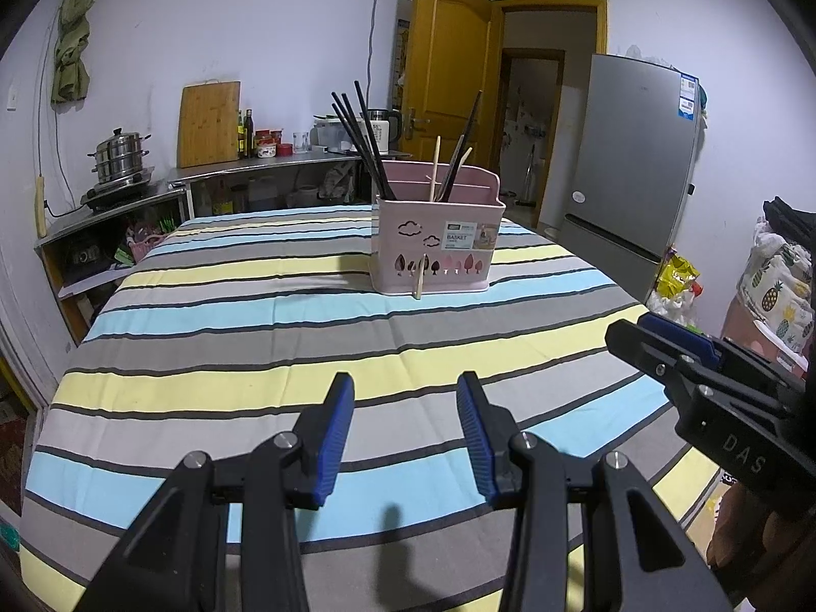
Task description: Organize utensils
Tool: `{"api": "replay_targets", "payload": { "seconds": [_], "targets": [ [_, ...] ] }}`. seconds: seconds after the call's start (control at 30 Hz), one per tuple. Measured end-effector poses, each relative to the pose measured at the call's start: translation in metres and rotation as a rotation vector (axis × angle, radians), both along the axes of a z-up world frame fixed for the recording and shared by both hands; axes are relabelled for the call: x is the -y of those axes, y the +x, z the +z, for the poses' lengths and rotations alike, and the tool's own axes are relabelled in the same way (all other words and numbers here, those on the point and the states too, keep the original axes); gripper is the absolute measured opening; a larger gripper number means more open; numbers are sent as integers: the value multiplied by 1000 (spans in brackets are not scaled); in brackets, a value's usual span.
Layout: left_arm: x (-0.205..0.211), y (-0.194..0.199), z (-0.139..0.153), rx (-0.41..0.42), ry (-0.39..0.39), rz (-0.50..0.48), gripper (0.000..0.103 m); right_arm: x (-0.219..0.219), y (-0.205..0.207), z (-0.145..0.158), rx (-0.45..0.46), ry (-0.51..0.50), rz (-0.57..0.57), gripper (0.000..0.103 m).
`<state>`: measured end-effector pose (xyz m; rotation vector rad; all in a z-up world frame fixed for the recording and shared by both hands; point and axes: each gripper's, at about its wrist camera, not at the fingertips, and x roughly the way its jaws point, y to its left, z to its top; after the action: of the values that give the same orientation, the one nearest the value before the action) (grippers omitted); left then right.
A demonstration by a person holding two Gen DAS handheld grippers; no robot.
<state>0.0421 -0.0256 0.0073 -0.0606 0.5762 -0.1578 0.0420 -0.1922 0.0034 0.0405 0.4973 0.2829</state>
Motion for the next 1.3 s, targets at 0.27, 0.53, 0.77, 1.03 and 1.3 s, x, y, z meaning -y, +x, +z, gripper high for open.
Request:
{"api": "replay_targets", "payload": {
  "seconds": [0.27, 0.53, 0.77, 1.03, 1.3],
  "targets": [
    [1, 0, 0, 1, 3, -1, 44, 1, 0, 0, -1, 0, 0, 39],
    [3, 0, 1, -4, 8, -3, 44, 1, 1, 0, -1, 0, -1, 39],
    [2, 0, 0, -8, 6, -11, 44, 2, 0, -1, -1, 1, -4, 39],
    [2, 0, 0, -11, 0, -12, 44, 2, 1, 0, -3, 1, -3, 39],
    [1, 0, 1, -13, 1, -15, 44, 2, 0, 0, -4, 1, -3, 39]
  ]
}}
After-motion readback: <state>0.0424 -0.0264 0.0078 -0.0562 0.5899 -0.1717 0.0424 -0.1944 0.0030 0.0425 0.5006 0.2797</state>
